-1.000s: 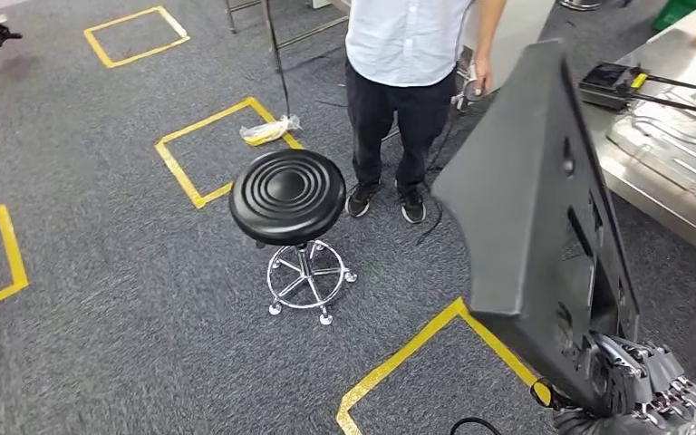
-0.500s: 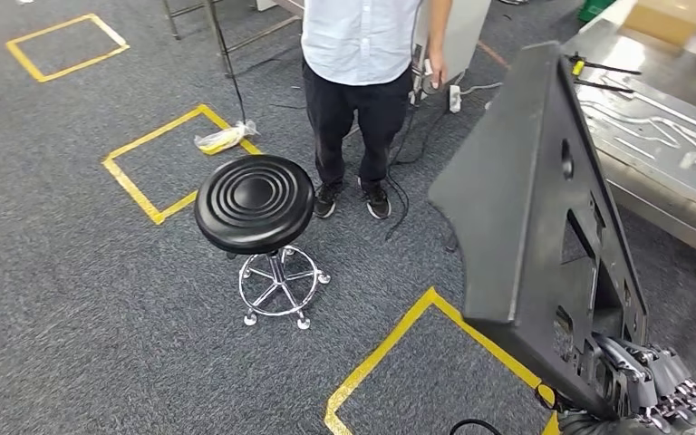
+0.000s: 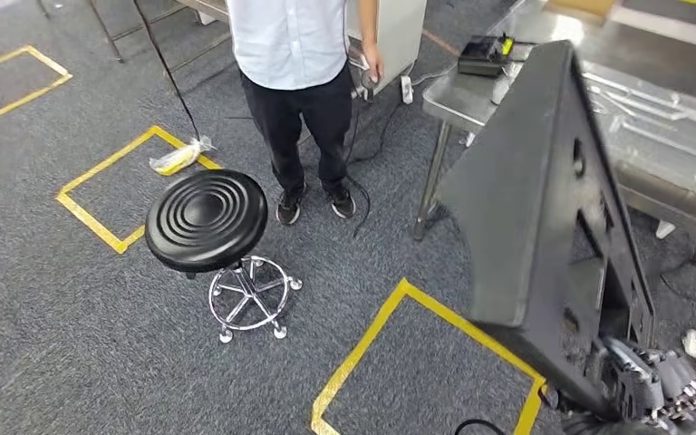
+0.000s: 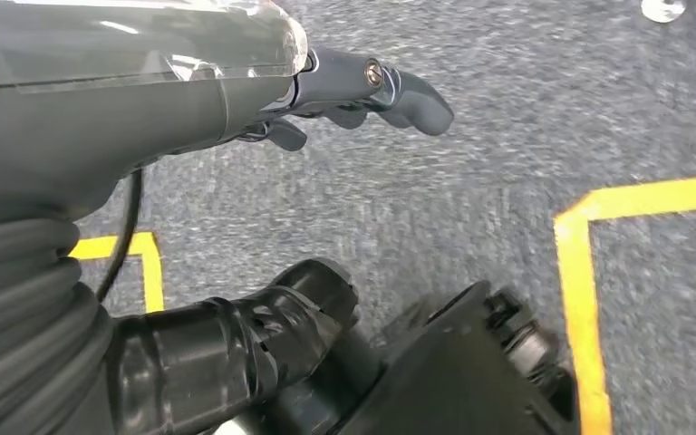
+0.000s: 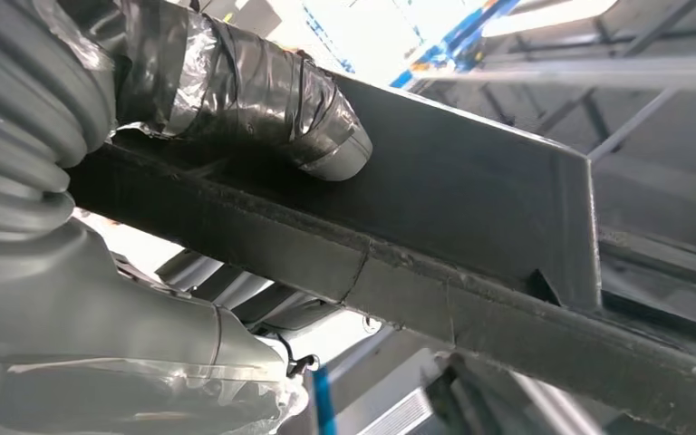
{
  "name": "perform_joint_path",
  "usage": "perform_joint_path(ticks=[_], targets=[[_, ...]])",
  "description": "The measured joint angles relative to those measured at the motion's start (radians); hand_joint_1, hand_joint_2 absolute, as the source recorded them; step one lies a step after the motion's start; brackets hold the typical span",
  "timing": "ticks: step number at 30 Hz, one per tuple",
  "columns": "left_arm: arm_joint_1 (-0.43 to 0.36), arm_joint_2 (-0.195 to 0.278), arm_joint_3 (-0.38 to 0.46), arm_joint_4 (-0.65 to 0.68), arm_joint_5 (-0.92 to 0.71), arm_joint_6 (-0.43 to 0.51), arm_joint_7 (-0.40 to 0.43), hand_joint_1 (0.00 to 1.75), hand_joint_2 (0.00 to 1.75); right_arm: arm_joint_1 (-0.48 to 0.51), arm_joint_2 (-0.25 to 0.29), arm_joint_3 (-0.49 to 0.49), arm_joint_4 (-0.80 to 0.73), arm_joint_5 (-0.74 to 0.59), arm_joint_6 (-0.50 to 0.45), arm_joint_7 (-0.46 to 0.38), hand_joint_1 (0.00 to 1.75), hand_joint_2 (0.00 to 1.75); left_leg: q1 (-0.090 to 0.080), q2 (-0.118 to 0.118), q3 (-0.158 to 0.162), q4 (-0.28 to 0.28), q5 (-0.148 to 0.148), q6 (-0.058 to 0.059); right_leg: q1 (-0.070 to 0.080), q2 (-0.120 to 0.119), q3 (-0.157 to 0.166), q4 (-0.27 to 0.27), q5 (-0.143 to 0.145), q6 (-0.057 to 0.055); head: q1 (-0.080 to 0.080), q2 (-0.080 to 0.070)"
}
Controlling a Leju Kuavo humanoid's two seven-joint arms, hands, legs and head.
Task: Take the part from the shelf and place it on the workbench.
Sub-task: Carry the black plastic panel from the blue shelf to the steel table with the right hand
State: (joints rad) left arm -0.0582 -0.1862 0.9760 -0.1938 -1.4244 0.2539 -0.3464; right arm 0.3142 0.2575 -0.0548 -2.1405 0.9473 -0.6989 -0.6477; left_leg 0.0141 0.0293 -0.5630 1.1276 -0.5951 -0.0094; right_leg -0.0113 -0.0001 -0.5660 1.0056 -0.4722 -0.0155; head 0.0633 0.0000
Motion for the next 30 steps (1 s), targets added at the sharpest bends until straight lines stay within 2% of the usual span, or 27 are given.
perform_joint_path(ticks=[1, 2, 3, 4, 5, 7, 8, 9, 11, 12, 14, 15, 17, 18, 19, 20, 21, 22, 23, 24, 25, 27, 29, 30], targets=[[0.001, 0.000, 0.001, 0.000, 0.000, -0.001, 0.000, 0.00, 1.75, 0.000, 0.000, 0.000, 0.000, -0.001, 0.000, 0.000, 1.75, 1.75, 0.000, -0.012, -0.035, 0.070, -0.031, -0.001, 0.001, 0.008, 0.000, 0.000, 0.000, -0.003, -0.001, 0.000], [0.001, 0.000, 0.001, 0.000, 0.000, -0.001, -0.001, 0.00, 1.75, 0.000, 0.000, -0.001, 0.000, -0.002, 0.000, 0.000, 1.75, 1.75, 0.000, -0.017, -0.066, 0.129, -0.049, -0.001, 0.002, 0.018, 0.000, 0.001, -0.001, -0.004, -0.001, 0.000], [0.001, 0.000, 0.002, 0.000, 0.000, -0.002, -0.002, 0.00, 1.75, 0.001, 0.000, -0.001, 0.000, -0.003, 0.000, 0.000, 1.75, 1.75, 0.000, -0.019, -0.085, 0.160, -0.049, -0.001, 0.003, 0.028, 0.001, 0.002, -0.001, -0.005, -0.001, 0.000], [0.000, 0.000, 0.002, 0.000, 0.000, -0.005, -0.002, 0.00, 1.75, 0.002, 0.000, -0.001, 0.000, -0.004, 0.000, 0.000, 1.75, 1.75, 0.000, -0.020, -0.084, 0.150, -0.028, 0.001, 0.004, 0.039, 0.002, 0.003, -0.002, -0.005, -0.001, 0.000], [-0.001, 0.000, 0.002, 0.000, 0.000, -0.007, -0.002, 0.00, 1.75, 0.003, 0.000, -0.001, 0.000, -0.005, 0.000, 0.000, 1.75, 1.75, 0.000, -0.024, -0.065, 0.101, 0.011, 0.004, 0.005, 0.051, 0.004, 0.005, -0.003, -0.004, -0.001, 0.000], [0.001, 0.000, 0.002, 0.000, 0.000, -0.011, -0.001, 0.00, 1.75, 0.005, 0.000, -0.002, 0.000, -0.007, 0.000, 0.000, 1.75, 1.75, 0.000, -0.059, -0.009, -0.036, 0.079, 0.014, 0.007, 0.074, 0.004, 0.012, -0.007, 0.000, -0.001, 0.000], [0.002, 0.000, 0.002, 0.000, 0.000, -0.012, -0.001, 0.00, 1.75, 0.006, 0.000, -0.002, 0.000, -0.008, 0.000, 0.000, 1.75, 1.75, -0.001, -0.075, 0.011, -0.083, 0.094, 0.018, 0.007, 0.084, 0.000, 0.015, -0.008, 0.004, -0.001, 0.000], [0.003, 0.001, 0.002, 0.000, 0.000, -0.013, -0.001, 0.00, 1.75, 0.007, 0.000, -0.003, 0.000, -0.010, 0.000, 0.000, 1.75, 1.75, -0.002, -0.087, 0.020, -0.106, 0.096, 0.021, 0.005, 0.093, -0.004, 0.017, -0.008, 0.010, -0.001, 0.000], [0.003, 0.001, 0.002, 0.000, 0.000, -0.013, -0.001, 0.00, 1.75, 0.013, -0.001, -0.006, -0.001, -0.017, 0.000, 0.000, 1.75, 1.75, -0.003, -0.080, 0.023, -0.112, 0.096, 0.027, 0.003, 0.108, -0.011, 0.016, -0.005, 0.023, -0.001, 0.000], [0.001, 0.000, 0.002, 0.000, 0.000, -0.013, -0.002, 0.00, 1.75, 0.016, -0.001, -0.009, -0.002, -0.020, 0.000, 0.000, 1.75, 1.75, -0.001, -0.071, 0.024, -0.118, 0.100, 0.033, 0.004, 0.101, -0.012, 0.019, -0.007, 0.028, 0.000, 0.000], [-0.001, -0.002, 0.002, 0.000, 0.000, -0.013, -0.002, 0.00, 1.75, 0.018, -0.002, -0.015, -0.006, -0.027, 0.000, 0.000, 1.75, 1.75, 0.004, -0.051, 0.028, -0.129, 0.106, 0.046, 0.007, 0.059, -0.032, 0.063, -0.037, 0.039, 0.002, 0.000], [-0.001, -0.002, 0.002, 0.000, 0.000, -0.013, -0.002, 0.00, 1.75, 0.018, -0.003, -0.018, -0.008, -0.029, 0.000, 0.000, 1.75, 1.75, 0.004, -0.039, 0.029, -0.131, 0.106, 0.051, 0.006, 0.033, -0.056, 0.116, -0.068, 0.044, 0.003, 0.000], [0.002, -0.003, 0.002, 0.000, 0.000, -0.013, -0.002, 0.00, 1.75, 0.020, -0.006, -0.023, -0.009, -0.037, 0.000, 0.000, 1.75, 1.75, 0.003, -0.016, 0.029, -0.130, 0.104, 0.054, 0.001, 0.013, -0.120, 0.245, -0.127, 0.053, 0.004, 0.000], [0.003, -0.003, 0.002, 0.000, 0.000, -0.014, -0.002, 0.00, 1.75, 0.022, -0.008, -0.028, -0.008, -0.041, 0.000, 0.000, 1.75, 1.75, 0.003, -0.004, 0.030, -0.130, 0.102, 0.053, -0.003, 0.011, -0.141, 0.285, -0.135, 0.057, 0.004, 0.000], [0.003, -0.004, 0.001, 0.000, 0.000, -0.015, -0.002, 0.00, 1.75, 0.023, -0.010, -0.033, -0.008, -0.046, 0.000, 0.000, 1.75, 1.75, 0.003, 0.007, 0.031, -0.130, 0.100, 0.052, -0.007, 0.008, -0.144, 0.286, -0.122, 0.061, 0.004, 0.000], [0.002, -0.005, 0.001, 0.000, 0.000, -0.016, -0.002, 0.00, 1.75, 0.024, -0.012, -0.038, -0.008, -0.049, 0.000, 0.000, 1.75, 1.75, 0.004, 0.017, 0.035, -0.130, 0.097, 0.050, -0.010, 0.003, -0.124, 0.247, -0.092, 0.063, 0.004, 0.000], [0.001, -0.006, 0.001, 0.000, 0.000, -0.017, -0.002, 0.00, 1.75, 0.025, -0.015, -0.044, -0.008, -0.052, 0.000, 0.000, 1.75, 1.75, 0.004, 0.027, 0.040, -0.130, 0.093, 0.046, -0.012, -0.009, -0.088, 0.177, -0.051, 0.064, 0.004, 0.000], [0.000, -0.007, 0.001, 0.000, 0.000, -0.017, -0.002, 0.00, 1.75, 0.025, -0.017, -0.048, -0.008, -0.054, 0.000, 0.000, 1.75, 1.75, 0.003, 0.034, 0.045, -0.129, 0.089, 0.041, -0.010, -0.028, -0.051, 0.106, -0.024, 0.061, 0.004, 0.000], [-0.001, -0.008, 0.001, 0.000, 0.000, -0.018, -0.002, 0.00, 1.75, 0.026, -0.018, -0.051, -0.009, -0.056, 0.000, 0.000, 1.75, 1.75, 0.001, 0.040, 0.049, -0.128, 0.085, 0.036, -0.007, -0.043, -0.023, 0.052, -0.006, 0.057, 0.004, 0.000], [-0.002, -0.009, 0.000, 0.000, 0.000, -0.018, -0.002, 0.00, 1.75, 0.026, -0.019, -0.054, -0.010, -0.057, 0.000, 0.000, 1.75, 1.75, 0.000, 0.046, 0.052, -0.128, 0.082, 0.030, -0.004, -0.052, -0.008, 0.021, 0.000, 0.051, 0.004, 0.000], [-0.003, -0.009, 0.000, 0.000, 0.000, -0.018, -0.002, 0.00, 1.75, 0.027, -0.020, -0.056, -0.010, -0.058, 0.000, 0.000, 1.75, 1.75, -0.002, 0.052, 0.055, -0.128, 0.080, 0.024, 0.001, -0.053, -0.008, 0.016, -0.004, 0.045, 0.003, 0.000], [-0.006, -0.010, 0.000, 0.000, 0.000, -0.018, -0.002, 0.00, 1.75, 0.029, -0.021, -0.060, -0.012, -0.058, 0.000, 0.000, 1.75, 1.75, -0.001, 0.061, 0.060, -0.129, 0.075, 0.012, 0.000, -0.035, -0.010, 0.013, -0.002, 0.032, 0.003, 0.000], [-0.008, -0.010, 0.000, 0.000, 0.000, -0.018, -0.002, 0.00, 1.75, 0.031, -0.021, -0.063, -0.014, -0.058, 0.000, 0.000, 1.75, 1.75, 0.002, 0.034, 0.050, -0.096, 0.048, 0.003, -0.005, -0.019, -0.007, 0.006, 0.001, 0.017, 0.002, 0.000], [-0.007, -0.010, 0.000, 0.000, 0.000, -0.018, -0.002, 0.00, 1.75, 0.031, -0.022, -0.064, -0.014, -0.059, 0.000, 0.000, 1.75, 1.75, 0.004, 0.012, 0.029, -0.049, 0.020, 0.000, -0.007, -0.012, -0.005, 0.004, 0.003, 0.011, 0.002, 0.000]])
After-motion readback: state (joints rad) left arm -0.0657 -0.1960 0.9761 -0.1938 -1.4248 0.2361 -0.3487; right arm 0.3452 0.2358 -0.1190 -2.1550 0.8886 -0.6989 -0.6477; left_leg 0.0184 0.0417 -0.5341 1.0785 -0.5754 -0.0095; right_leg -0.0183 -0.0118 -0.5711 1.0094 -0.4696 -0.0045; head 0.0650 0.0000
